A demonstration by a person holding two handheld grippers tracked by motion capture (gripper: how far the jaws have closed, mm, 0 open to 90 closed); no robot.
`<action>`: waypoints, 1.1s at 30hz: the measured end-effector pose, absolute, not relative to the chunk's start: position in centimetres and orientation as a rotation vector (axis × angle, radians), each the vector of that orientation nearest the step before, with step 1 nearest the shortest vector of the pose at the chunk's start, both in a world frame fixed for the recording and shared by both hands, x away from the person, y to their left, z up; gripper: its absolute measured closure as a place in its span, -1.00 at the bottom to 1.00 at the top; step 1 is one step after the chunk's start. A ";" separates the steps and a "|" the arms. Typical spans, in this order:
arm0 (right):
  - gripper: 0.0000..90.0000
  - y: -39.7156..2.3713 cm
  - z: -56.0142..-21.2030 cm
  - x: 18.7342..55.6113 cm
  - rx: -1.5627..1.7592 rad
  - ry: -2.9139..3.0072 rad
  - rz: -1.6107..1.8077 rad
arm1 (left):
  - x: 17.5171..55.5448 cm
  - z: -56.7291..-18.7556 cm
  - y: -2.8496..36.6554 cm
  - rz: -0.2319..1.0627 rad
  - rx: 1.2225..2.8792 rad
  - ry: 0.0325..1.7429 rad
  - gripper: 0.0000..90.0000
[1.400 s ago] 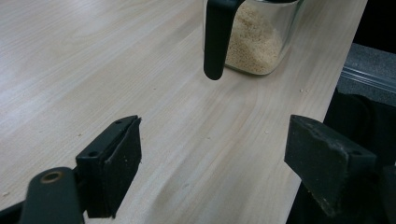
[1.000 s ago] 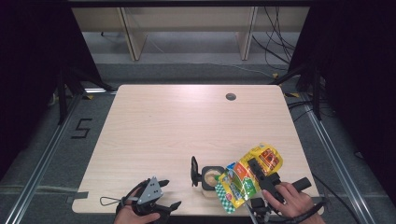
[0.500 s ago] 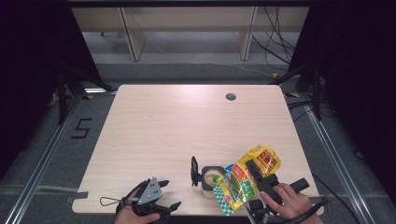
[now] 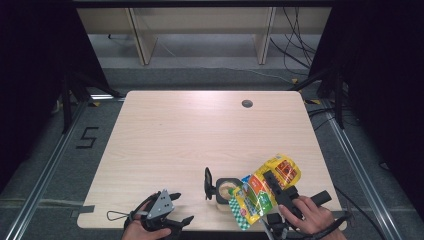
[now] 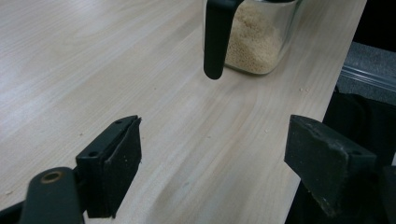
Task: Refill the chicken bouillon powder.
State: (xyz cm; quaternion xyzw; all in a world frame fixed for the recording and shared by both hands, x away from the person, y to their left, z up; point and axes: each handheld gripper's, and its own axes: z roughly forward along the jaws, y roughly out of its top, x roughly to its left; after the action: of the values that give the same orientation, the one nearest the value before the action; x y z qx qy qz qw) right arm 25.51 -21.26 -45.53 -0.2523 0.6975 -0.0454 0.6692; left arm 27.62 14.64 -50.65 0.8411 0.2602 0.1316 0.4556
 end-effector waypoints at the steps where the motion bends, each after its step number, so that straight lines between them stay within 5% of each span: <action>1: 0.06 -21.3 -45.5 25.5 -0.567 1.571 -0.097 | 27.6 -50.6 14.7 0.328 2.084 0.641 -0.60; 33: 0.10 -21.5 -45.4 25.5 -0.552 1.579 -0.083 | 27.6 -50.6 14.7 0.327 2.088 0.639 -0.60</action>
State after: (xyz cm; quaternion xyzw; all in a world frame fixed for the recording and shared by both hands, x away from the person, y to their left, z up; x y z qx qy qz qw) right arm 25.48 -21.51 -45.42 -0.2447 0.7004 -0.0370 0.6694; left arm 27.56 14.66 -50.64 0.8445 0.2584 0.1324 0.4500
